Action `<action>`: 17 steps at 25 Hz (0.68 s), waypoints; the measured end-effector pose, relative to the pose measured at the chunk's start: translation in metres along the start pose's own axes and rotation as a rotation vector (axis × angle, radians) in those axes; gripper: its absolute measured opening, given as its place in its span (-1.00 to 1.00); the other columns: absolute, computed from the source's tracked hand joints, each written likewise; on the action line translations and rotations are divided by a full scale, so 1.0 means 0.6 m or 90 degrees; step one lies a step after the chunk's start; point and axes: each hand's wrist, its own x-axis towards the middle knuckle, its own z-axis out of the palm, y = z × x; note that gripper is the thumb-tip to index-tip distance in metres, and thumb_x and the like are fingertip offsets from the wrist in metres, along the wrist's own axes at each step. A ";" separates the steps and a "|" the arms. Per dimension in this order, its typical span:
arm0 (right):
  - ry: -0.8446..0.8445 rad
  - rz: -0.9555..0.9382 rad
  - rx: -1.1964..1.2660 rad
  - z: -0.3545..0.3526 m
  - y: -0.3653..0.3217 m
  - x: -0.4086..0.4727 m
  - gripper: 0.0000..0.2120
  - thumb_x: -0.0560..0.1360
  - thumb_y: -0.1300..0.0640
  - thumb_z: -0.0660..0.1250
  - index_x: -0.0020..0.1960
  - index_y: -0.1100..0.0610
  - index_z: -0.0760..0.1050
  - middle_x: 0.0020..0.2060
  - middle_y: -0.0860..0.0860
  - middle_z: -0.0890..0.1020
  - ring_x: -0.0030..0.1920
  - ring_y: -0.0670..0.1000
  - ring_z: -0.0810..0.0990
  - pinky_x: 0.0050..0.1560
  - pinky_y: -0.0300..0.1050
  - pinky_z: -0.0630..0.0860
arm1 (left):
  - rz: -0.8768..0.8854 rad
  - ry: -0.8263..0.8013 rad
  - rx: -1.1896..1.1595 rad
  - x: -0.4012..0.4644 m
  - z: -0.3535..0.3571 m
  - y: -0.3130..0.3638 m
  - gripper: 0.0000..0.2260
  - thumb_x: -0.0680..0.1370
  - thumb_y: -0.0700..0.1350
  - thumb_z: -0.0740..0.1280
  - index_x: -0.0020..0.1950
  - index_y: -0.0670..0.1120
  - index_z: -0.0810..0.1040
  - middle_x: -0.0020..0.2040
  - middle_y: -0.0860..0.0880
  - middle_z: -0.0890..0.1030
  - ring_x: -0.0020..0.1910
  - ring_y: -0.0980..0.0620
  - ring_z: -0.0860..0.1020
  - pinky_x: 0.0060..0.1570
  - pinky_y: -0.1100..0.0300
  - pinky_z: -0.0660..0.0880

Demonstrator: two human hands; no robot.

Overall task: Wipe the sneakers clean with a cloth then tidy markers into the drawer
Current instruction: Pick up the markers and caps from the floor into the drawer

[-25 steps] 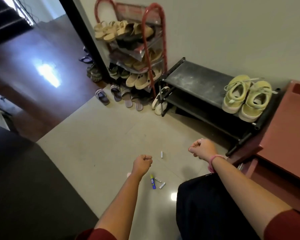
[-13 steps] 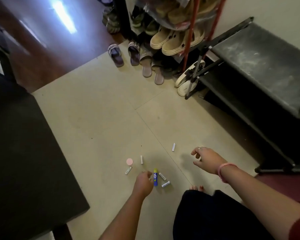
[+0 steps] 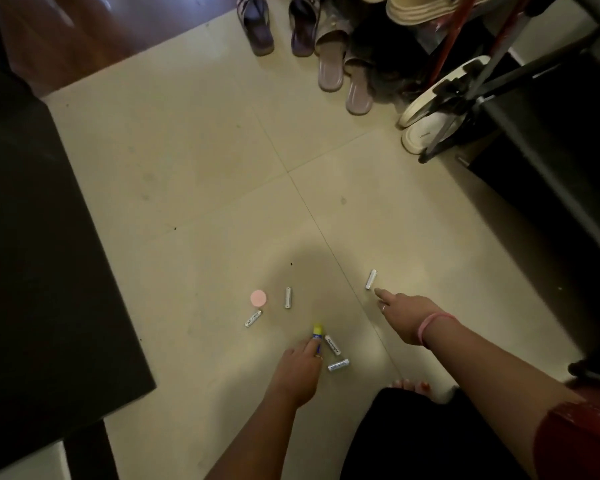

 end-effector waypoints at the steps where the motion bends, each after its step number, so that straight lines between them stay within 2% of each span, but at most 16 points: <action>1: 0.014 0.003 0.005 -0.001 0.001 0.015 -0.51 0.60 0.23 -0.05 0.52 0.10 0.04 0.43 0.08 0.29 0.16 0.15 0.49 -0.04 -0.06 0.37 | 0.032 0.017 0.028 0.005 0.005 -0.006 -0.73 0.54 -0.28 0.18 0.17 -0.21 0.57 0.49 -0.14 0.32 0.43 -0.15 0.34 0.21 0.03 0.41; 4: 0.042 0.009 0.004 0.000 0.008 0.056 -0.53 0.64 0.14 -0.12 0.54 0.04 -0.03 0.45 0.08 0.28 0.22 0.14 0.47 0.10 -0.08 0.36 | 0.096 0.017 0.072 0.026 0.017 -0.012 -0.79 0.47 -0.22 0.26 -0.02 -0.16 0.68 0.38 -0.11 0.48 0.37 -0.14 0.45 0.21 -0.02 0.47; 7: 0.025 0.041 0.017 0.007 0.016 0.094 -0.52 0.64 0.15 -0.12 0.54 0.01 -0.03 0.50 0.01 0.16 0.28 0.12 0.42 0.19 -0.10 0.32 | 0.122 -0.040 0.124 0.051 0.021 -0.013 -0.62 0.46 -0.11 0.10 -0.10 -0.04 0.73 0.23 0.04 0.61 0.22 0.02 0.58 0.13 0.04 0.55; 8: 0.018 0.056 0.021 0.010 0.017 0.102 -0.52 0.64 0.15 -0.12 0.55 0.00 -0.06 0.51 0.01 0.14 0.29 0.10 0.41 0.21 -0.12 0.30 | 0.137 -0.031 0.138 0.059 0.026 -0.013 -0.58 0.45 -0.10 0.06 -0.11 -0.01 0.74 0.20 0.07 0.63 0.20 0.05 0.59 0.12 0.06 0.55; 11: -0.011 0.062 0.001 0.010 0.023 0.124 -0.49 0.63 0.20 -0.09 0.55 0.02 -0.06 0.54 -0.01 0.02 0.38 0.04 0.35 0.25 -0.14 0.28 | 0.135 -0.070 0.135 0.071 0.025 -0.012 -0.54 0.45 -0.09 0.03 -0.04 0.00 0.74 0.20 0.08 0.63 0.22 0.06 0.58 0.20 0.01 0.49; 14: -0.032 0.017 -0.085 0.012 0.019 0.131 -0.50 0.62 0.21 -0.05 0.54 0.08 -0.01 0.55 0.00 -0.12 0.50 0.05 0.12 0.28 -0.09 0.27 | 0.170 -0.046 0.192 0.085 0.037 -0.019 -0.53 0.54 -0.17 -0.02 0.18 -0.12 0.66 0.40 -0.02 0.48 0.41 -0.04 0.41 0.40 -0.16 0.24; 15: -0.025 0.001 -0.123 0.016 0.014 0.131 -0.52 0.63 0.18 -0.06 0.54 0.12 0.02 0.55 0.03 -0.14 0.52 0.06 0.02 0.31 -0.06 0.25 | 0.175 -0.022 0.206 0.089 0.038 -0.021 -0.52 0.54 -0.17 -0.04 0.18 -0.14 0.65 0.38 -0.03 0.50 0.39 -0.04 0.43 0.39 -0.16 0.23; 17: 0.007 -0.016 -0.183 0.029 0.004 0.124 -0.55 0.65 0.11 -0.09 0.51 0.18 0.14 0.54 0.11 -0.07 0.53 0.10 -0.07 0.40 0.04 0.17 | 0.173 -0.040 0.219 0.094 0.041 -0.022 -0.53 0.49 -0.14 0.00 0.06 -0.11 0.71 0.19 0.01 0.64 0.21 0.01 0.59 0.26 -0.11 0.43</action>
